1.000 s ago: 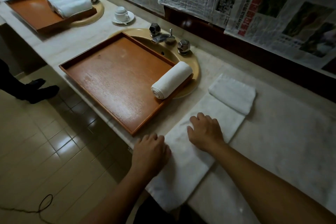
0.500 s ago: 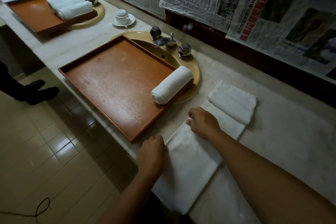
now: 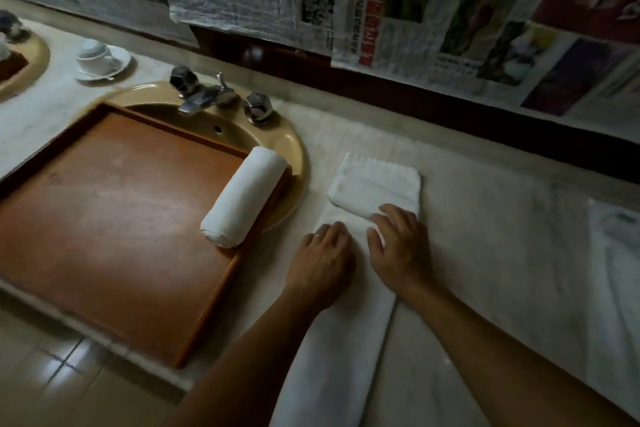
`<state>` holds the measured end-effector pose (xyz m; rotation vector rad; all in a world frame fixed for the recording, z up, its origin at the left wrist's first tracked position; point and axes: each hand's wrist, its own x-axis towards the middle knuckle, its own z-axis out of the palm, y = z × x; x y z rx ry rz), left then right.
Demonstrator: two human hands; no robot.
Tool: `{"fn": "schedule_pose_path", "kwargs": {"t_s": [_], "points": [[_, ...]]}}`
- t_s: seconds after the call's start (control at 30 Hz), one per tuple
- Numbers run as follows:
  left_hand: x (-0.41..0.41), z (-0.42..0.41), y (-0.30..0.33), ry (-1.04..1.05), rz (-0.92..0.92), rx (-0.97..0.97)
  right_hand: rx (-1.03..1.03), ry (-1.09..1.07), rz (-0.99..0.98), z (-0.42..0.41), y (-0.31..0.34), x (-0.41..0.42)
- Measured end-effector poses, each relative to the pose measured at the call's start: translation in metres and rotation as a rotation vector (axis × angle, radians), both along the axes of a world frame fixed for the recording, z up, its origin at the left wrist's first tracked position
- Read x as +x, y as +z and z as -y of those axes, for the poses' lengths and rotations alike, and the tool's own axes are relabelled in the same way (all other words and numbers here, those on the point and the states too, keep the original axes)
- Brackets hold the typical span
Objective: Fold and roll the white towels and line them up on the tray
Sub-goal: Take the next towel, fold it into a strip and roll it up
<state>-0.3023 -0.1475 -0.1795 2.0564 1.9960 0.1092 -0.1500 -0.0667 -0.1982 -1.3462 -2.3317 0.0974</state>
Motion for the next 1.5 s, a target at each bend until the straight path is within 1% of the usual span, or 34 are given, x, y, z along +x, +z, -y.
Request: {"fn": "schedule_pose_path", "kwargs": {"t_s": [0.07, 0.17, 0.23, 0.33, 0.47, 0.5, 0.53, 0.63, 0.67, 0.73, 0.8, 0.9, 0.97, 1.03, 1.13, 1.2, 1.23, 1.4, 1.43, 1.5], "points": [[0.000, -0.021, -0.009, -0.046, -0.012, -0.038, -0.119, -0.093, 0.102, -0.026, 0.008, -0.008], [-0.003, -0.036, -0.025, -0.076, -0.005, -0.080, -0.438, -0.186, 0.283, -0.076, 0.004, -0.020], [-0.004, -0.037, -0.031, -0.074, 0.008, -0.088, -0.516, -0.212, 0.326, -0.108, -0.003, -0.025], [-0.005, -0.036, -0.031, -0.089, 0.016, -0.102, -0.501, -0.246, 0.348, -0.150, -0.011, -0.027], [-0.003, -0.039, -0.026, -0.080, 0.046, -0.131, -0.413, -0.223, 0.425, -0.187, -0.015, -0.019], [-0.004, -0.040, -0.024, -0.091, 0.043, -0.160, -0.368, -0.221, 0.414, -0.190, -0.014, -0.018], [-0.006, -0.044, -0.020, -0.103, 0.039, -0.171, -0.309, -0.228, 0.361, -0.186, -0.011, -0.019], [-0.017, -0.070, -0.014, -0.112, 0.067, -0.042, -0.145, -0.316, 0.108, -0.140, -0.001, -0.019], [-0.021, -0.083, -0.017, -0.117, 0.057, 0.005, -0.134, -0.340, 0.078, -0.118, -0.003, -0.017], [-0.029, -0.108, -0.021, -0.190, -0.014, -0.017, -0.170, -0.343, 0.168, -0.076, -0.011, -0.006], [-0.038, -0.125, -0.028, -0.253, -0.052, -0.085, -0.282, -0.355, 0.318, -0.055, -0.020, 0.007], [-0.047, -0.144, -0.033, -0.245, -0.077, -0.085, -0.397, -0.360, 0.404, -0.077, -0.022, 0.015], [-0.048, -0.150, -0.032, -0.209, -0.098, -0.080, -0.394, -0.356, 0.437, -0.091, -0.016, 0.014], [-0.048, -0.143, -0.028, -0.210, -0.106, -0.055, -0.347, -0.374, 0.393, -0.081, -0.009, 0.009], [-0.050, -0.091, -0.025, -0.304, -0.071, 0.000, -0.277, -0.369, 0.320, -0.015, -0.010, -0.001], [-0.056, -0.063, -0.030, -0.316, -0.055, -0.051, -0.308, -0.328, 0.328, 0.018, -0.019, 0.001], [-0.058, -0.062, -0.033, -0.298, -0.048, -0.081, -0.319, -0.316, 0.325, 0.019, -0.024, 0.005], [-0.048, -0.102, -0.029, -0.244, -0.097, -0.089, -0.299, -0.343, 0.329, -0.024, -0.021, 0.006], [-0.047, -0.096, -0.027, -0.250, -0.100, -0.086, -0.272, -0.370, 0.315, -0.017, -0.019, 0.003], [-0.047, -0.056, -0.021, -0.266, -0.085, -0.065, -0.234, -0.406, 0.272, 0.021, -0.020, -0.001]]}}
